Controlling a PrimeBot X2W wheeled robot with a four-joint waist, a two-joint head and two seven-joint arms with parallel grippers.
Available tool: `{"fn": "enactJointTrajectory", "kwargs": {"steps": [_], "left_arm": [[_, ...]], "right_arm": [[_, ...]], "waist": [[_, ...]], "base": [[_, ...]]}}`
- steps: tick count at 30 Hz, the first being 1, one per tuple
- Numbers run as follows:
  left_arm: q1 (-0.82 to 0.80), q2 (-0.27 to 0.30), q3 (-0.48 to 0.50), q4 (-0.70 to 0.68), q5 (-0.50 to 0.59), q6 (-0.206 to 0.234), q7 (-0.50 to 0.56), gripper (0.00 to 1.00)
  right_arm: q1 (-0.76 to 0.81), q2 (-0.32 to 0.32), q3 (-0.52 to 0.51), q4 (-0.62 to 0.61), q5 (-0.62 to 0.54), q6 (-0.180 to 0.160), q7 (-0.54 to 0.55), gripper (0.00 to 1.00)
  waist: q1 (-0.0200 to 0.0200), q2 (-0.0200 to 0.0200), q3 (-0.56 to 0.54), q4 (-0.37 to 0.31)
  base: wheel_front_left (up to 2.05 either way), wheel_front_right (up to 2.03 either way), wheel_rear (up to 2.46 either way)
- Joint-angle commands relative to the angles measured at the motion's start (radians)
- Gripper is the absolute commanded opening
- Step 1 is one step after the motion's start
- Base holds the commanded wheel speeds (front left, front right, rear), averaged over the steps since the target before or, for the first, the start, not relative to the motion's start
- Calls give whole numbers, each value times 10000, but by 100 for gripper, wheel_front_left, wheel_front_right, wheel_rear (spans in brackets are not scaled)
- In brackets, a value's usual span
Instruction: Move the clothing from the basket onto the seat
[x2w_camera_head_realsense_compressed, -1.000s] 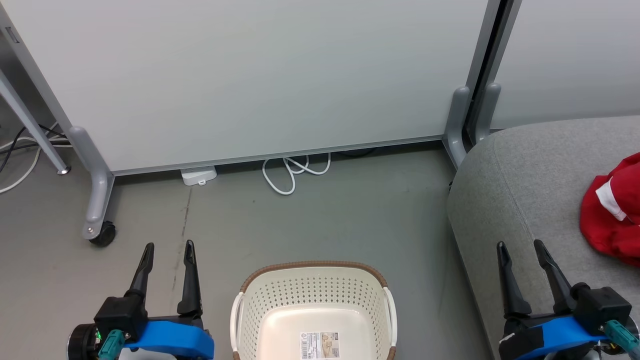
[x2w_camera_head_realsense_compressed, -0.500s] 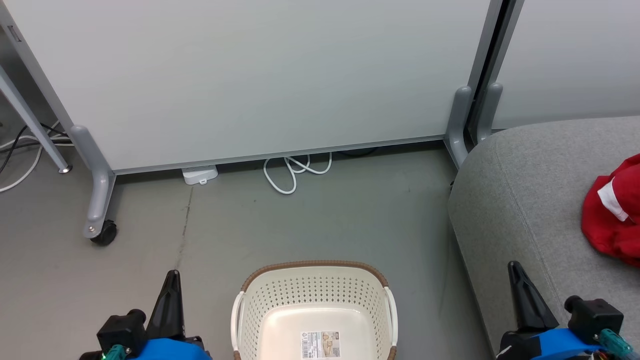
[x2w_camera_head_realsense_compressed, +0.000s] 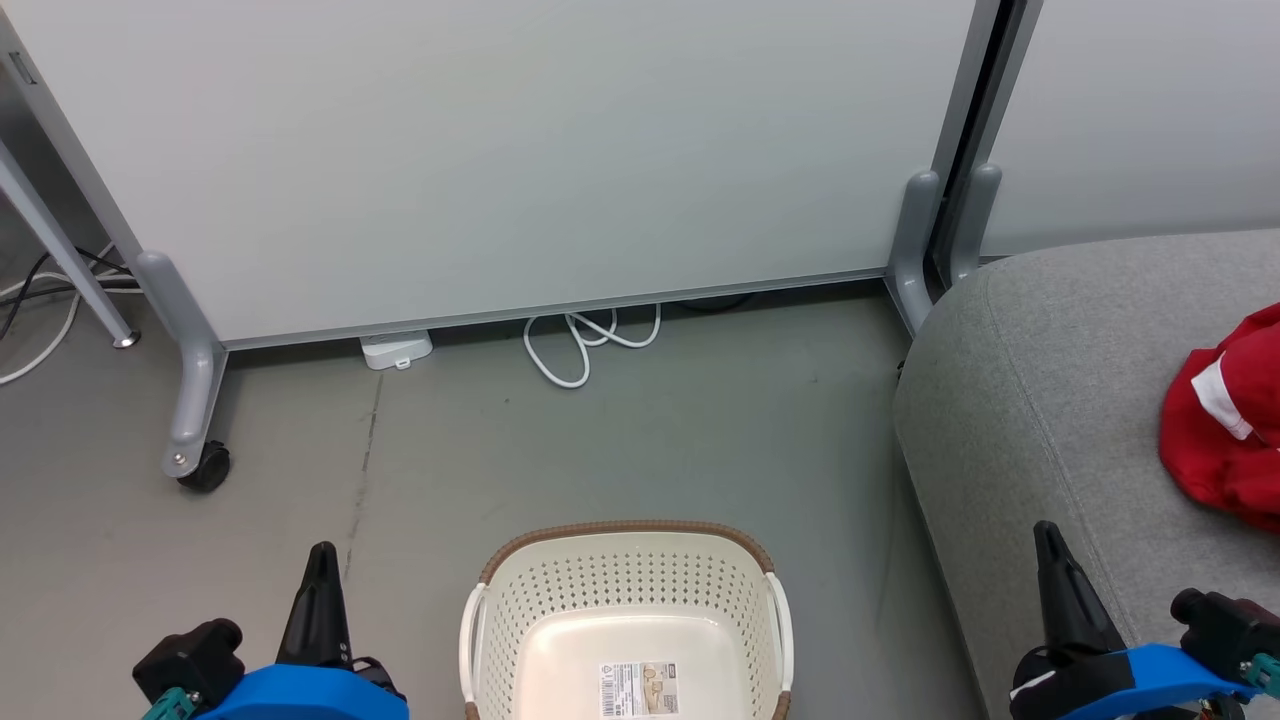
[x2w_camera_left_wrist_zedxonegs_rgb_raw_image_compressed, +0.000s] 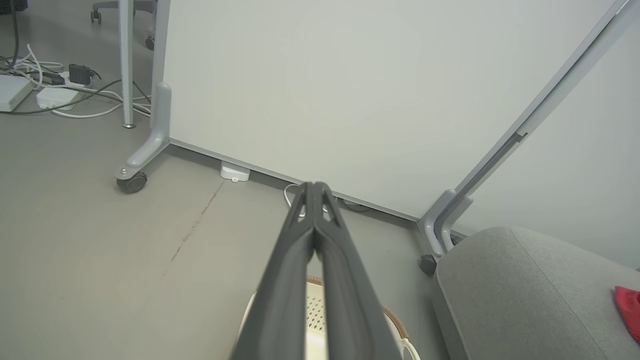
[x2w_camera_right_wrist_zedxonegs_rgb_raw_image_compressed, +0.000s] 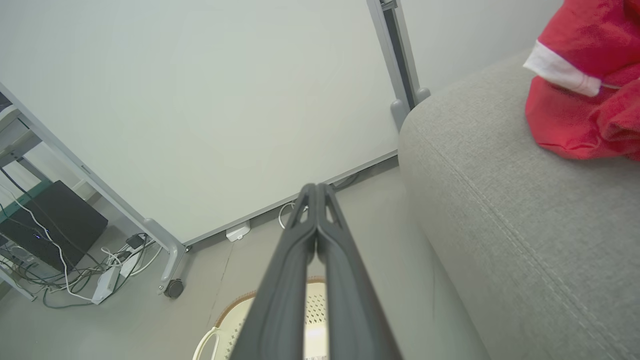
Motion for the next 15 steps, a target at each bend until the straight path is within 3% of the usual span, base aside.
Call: {"fn": "enactJointTrajectory", "kwargs": {"steps": [1, 15], "left_arm": [[-334, 16, 88, -200, -287, -35, 56, 0], [-490, 19, 291, -300, -2470, -107, 605, 0]], "right_arm": [[-238, -13, -43, -174, 298, 2, 67, 0], [-409, 3, -147, -224, 2486, 2, 615, 0]], "waist": [[0, -1, 1, -4], [0, -1, 14, -72]], "base": [[0, 0, 0], [0, 0, 0]]}}
